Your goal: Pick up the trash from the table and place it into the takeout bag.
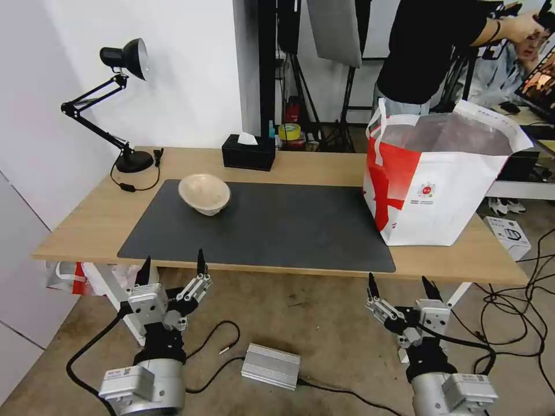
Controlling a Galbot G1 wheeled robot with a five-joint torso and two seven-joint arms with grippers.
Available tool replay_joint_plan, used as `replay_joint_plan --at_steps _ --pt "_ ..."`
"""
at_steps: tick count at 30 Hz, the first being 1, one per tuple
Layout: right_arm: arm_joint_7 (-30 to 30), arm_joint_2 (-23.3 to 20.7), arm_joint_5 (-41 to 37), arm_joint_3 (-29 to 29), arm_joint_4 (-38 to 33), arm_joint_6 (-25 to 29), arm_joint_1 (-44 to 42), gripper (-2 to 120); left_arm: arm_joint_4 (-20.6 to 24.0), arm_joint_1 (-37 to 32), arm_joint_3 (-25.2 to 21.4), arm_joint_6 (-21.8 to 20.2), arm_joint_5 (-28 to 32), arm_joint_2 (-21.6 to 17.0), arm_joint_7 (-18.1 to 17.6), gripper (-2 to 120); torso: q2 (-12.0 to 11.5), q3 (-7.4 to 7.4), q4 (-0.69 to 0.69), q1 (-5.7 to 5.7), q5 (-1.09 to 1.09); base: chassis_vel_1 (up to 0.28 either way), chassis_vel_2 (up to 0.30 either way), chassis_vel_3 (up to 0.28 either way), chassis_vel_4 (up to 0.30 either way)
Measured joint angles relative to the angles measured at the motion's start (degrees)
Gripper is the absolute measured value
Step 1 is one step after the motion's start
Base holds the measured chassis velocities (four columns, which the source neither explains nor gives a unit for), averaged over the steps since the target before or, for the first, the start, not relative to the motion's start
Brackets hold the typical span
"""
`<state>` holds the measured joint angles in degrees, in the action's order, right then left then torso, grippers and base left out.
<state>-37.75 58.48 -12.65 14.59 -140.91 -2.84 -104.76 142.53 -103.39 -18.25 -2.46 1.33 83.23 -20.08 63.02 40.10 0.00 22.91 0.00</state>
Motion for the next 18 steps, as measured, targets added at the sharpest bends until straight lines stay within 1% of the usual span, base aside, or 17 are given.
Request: replay_joint_plan --at_steps 18 --pt "-0.66 0.96 0.56 -0.77 0.77 -0.21 0.01 100 -0.03 0.12 -0.09 0.00 0.10 -0.07 -0.06 100 0.00 0.00 0.00 0.00 0.00 0.000 0.000 0.000 0.000"
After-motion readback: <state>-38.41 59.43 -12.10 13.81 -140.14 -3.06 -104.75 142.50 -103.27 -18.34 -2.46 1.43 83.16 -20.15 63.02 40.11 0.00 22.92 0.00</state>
